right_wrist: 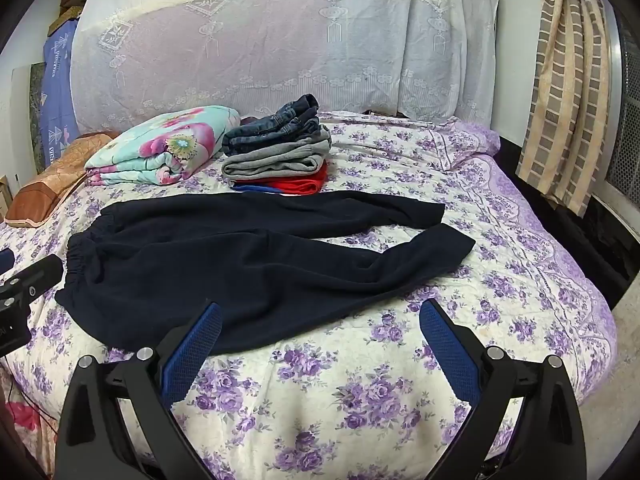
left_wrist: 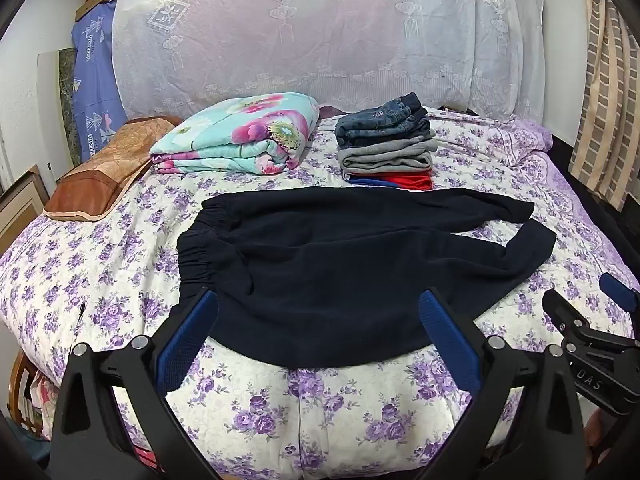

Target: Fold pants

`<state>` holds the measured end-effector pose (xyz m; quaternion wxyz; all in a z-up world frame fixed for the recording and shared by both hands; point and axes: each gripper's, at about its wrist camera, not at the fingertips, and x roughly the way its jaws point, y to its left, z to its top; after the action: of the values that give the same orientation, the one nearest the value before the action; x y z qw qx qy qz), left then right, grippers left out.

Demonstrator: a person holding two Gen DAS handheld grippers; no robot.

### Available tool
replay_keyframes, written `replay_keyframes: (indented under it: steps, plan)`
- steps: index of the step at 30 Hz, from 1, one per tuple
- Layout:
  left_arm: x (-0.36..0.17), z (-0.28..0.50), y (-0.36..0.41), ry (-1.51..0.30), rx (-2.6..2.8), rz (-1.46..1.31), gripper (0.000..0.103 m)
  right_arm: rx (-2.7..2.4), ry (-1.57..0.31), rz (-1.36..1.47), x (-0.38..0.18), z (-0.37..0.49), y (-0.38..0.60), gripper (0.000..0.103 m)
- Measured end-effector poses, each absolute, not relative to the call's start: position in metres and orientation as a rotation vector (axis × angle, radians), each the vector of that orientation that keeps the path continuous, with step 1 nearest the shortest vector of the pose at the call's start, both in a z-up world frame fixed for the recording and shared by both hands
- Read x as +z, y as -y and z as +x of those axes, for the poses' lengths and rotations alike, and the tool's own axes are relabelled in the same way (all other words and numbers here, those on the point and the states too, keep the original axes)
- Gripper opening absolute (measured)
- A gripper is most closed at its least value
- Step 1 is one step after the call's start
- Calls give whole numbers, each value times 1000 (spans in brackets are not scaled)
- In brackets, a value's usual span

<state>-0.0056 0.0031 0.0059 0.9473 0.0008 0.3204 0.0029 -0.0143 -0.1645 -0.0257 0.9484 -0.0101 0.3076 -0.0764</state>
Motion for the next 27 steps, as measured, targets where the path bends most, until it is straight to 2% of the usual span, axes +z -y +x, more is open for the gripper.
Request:
replay_keyframes:
  steps: [27]
  plan:
    - [6, -7, -7, -654, 7, -2, 98, -153, -632, -25, -30, -13, 160, 100]
